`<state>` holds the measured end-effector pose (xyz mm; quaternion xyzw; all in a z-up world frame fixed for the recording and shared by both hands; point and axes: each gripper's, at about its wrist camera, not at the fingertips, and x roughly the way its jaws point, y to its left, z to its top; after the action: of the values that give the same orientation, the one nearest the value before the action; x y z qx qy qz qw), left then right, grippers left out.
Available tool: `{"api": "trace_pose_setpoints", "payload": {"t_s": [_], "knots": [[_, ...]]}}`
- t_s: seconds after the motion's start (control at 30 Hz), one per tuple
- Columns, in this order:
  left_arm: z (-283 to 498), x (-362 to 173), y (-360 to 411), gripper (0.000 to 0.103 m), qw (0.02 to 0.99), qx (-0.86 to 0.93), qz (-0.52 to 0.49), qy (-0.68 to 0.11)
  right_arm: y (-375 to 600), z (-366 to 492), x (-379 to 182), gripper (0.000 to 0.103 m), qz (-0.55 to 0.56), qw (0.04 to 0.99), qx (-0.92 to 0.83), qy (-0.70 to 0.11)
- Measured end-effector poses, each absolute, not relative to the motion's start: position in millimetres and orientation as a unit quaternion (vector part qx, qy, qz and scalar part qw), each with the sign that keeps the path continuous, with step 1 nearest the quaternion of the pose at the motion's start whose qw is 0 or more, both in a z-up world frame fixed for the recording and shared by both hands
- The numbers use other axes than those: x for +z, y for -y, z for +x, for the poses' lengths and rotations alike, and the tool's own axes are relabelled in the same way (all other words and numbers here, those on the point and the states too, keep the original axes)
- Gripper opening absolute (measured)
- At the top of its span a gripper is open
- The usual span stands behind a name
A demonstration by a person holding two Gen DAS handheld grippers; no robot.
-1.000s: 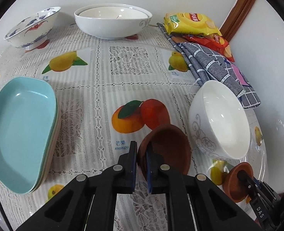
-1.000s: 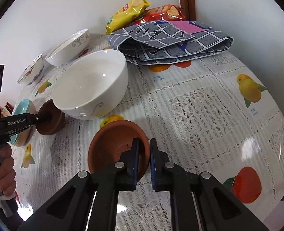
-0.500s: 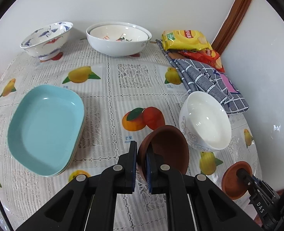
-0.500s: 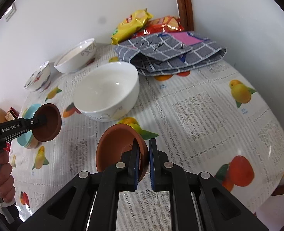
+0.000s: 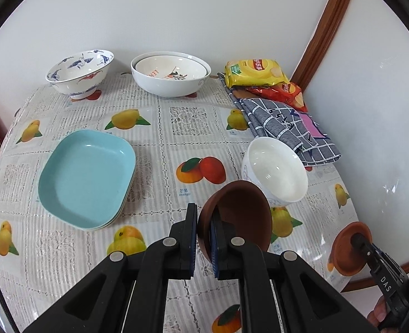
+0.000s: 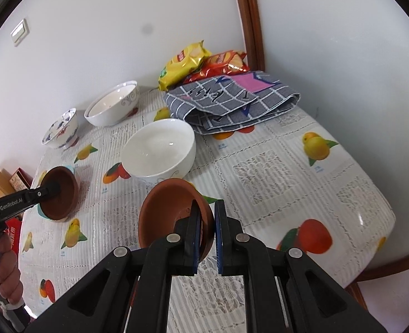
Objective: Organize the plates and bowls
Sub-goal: 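Lift both terracotta bowls and carry them toward the white bowl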
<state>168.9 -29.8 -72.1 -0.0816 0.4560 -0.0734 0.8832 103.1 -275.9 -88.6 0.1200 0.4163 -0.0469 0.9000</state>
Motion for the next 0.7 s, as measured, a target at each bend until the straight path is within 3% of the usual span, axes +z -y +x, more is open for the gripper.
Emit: {"api": "trace_pose_setpoints", "payload": {"t_s": [0.7], "knots": [[113.2,-52.6,21.6,0.009,0.893,-0.073,-0.081,-0.436,284.0,51.8,-70.5,0.009,0.134,0.908,-0.055,-0.394]]}}
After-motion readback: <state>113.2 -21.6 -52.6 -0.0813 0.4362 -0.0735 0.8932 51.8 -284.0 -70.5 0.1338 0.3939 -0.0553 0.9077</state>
